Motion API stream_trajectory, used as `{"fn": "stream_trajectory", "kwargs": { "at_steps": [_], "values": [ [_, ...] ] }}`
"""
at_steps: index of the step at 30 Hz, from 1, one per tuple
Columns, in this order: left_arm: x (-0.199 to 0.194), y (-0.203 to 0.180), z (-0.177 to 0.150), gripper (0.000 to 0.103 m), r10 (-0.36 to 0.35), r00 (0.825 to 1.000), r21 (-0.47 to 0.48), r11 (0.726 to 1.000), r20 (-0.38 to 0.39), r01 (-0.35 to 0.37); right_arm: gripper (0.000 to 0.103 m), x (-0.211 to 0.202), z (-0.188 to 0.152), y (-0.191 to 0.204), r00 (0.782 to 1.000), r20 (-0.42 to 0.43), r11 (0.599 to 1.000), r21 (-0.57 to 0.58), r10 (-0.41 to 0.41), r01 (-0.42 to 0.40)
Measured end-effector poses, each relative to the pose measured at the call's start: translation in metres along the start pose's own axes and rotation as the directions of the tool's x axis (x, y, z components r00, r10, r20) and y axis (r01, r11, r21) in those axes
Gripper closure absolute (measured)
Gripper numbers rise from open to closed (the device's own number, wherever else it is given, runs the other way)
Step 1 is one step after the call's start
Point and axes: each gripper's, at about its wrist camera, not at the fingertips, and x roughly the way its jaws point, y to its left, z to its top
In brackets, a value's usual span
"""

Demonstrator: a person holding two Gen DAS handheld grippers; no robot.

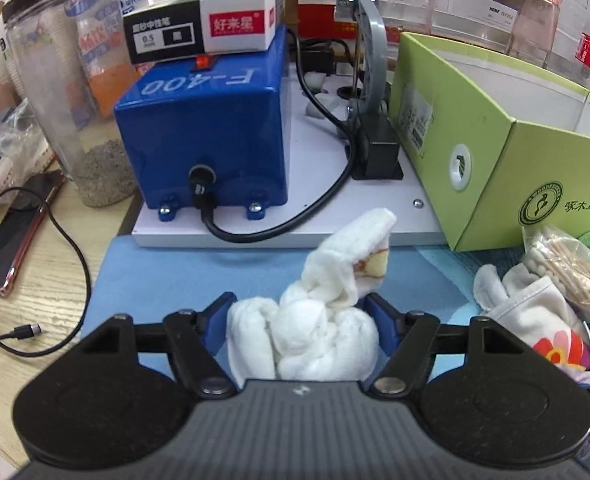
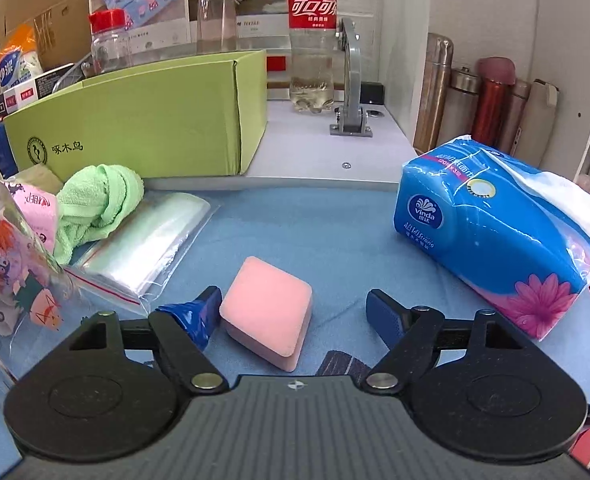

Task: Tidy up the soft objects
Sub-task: 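Close left gripper on the white cloth bundle while right gripper grasps the pink sponge, then lift both items over the lime-green box and open both grippers inside it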

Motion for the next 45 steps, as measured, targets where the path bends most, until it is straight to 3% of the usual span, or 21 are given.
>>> {"fn": "stream_trajectory", "kwargs": {
  "at_steps": [2, 5, 7, 8, 10, 15, 20, 28, 31, 35, 38, 41, 45],
  "values": [
    [-0.003, 0.000, -0.004, 0.032, -0.001, 1.000, 0.009, 1.000, 0.009, 0.000, 0.035, 0.000, 0.000, 0.001, 1.000, 0.008, 1.000, 0.004, -0.010, 0.010],
    [-0.008, 0.000, -0.007, 0.049, -0.023, 1.000, 0.009, 1.000, 0.011, 0.022, 0.035, 0.001, 0.001, 0.004, 1.000, 0.011, 1.000, 0.011, -0.023, 0.023],
    [-0.011, -0.001, -0.008, 0.054, -0.023, 1.000, 0.003, 1.000, 0.006, 0.023, 0.038, 0.001, 0.002, 0.004, 1.000, 0.002, 1.000, 0.015, -0.025, 0.025],
    [-0.012, -0.001, -0.009, 0.055, -0.023, 1.000, -0.003, 1.000, 0.006, 0.023, 0.048, 0.001, 0.003, 0.005, 1.000, 0.002, 1.000, 0.015, -0.016, 0.016],
    [-0.020, 0.001, -0.013, 0.055, -0.028, 1.000, -0.023, 0.999, 0.014, 0.029, 0.081, -0.004, 0.002, 0.009, 1.000, 0.018, 1.000, 0.008, 0.003, -0.004],
    [-0.050, 0.015, -0.022, 0.055, -0.044, 0.998, -0.083, 0.995, 0.046, 0.047, 0.082, -0.022, -0.004, 0.012, 0.998, 0.029, 0.998, 0.030, 0.047, -0.048],
    [-0.086, 0.017, -0.010, 0.056, -0.066, 0.993, -0.072, 0.995, 0.097, 0.073, 0.082, -0.054, 0.012, 0.020, 0.988, 0.113, 0.994, 0.020, 0.102, -0.105],
    [-0.119, -0.033, 0.076, 0.055, -0.167, 0.955, 0.031, 0.986, 0.244, 0.164, 0.081, -0.057, 0.111, 0.040, 0.945, 0.271, 0.982, -0.090, 0.182, -0.163],
    [-0.106, -0.063, 0.113, 0.055, -0.208, 0.943, 0.073, 0.978, 0.261, 0.196, 0.081, -0.030, 0.154, 0.046, 0.940, 0.275, 0.978, -0.108, 0.202, -0.178],
    [-0.072, -0.100, 0.144, 0.054, -0.225, 0.947, 0.109, 0.973, 0.228, 0.205, 0.077, 0.021, 0.187, 0.056, 0.948, 0.213, 0.970, -0.116, 0.236, -0.215],
    [-0.042, -0.118, 0.153, 0.037, -0.239, 0.953, 0.116, 0.968, 0.184, 0.221, 0.074, 0.059, 0.194, 0.062, 0.958, 0.148, 0.967, -0.103, 0.247, -0.234],
    [-0.020, -0.127, 0.154, 0.034, -0.236, 0.963, 0.102, 0.969, 0.133, 0.223, 0.071, 0.086, 0.199, 0.061, 0.971, 0.054, 0.973, -0.033, 0.231, -0.229],
    [-0.016, -0.123, 0.149, 0.034, -0.235, 0.963, 0.096, 0.970, 0.130, 0.223, 0.066, 0.076, 0.201, 0.059, 0.966, 0.130, 0.975, -0.043, 0.222, -0.218]
  ]
}}
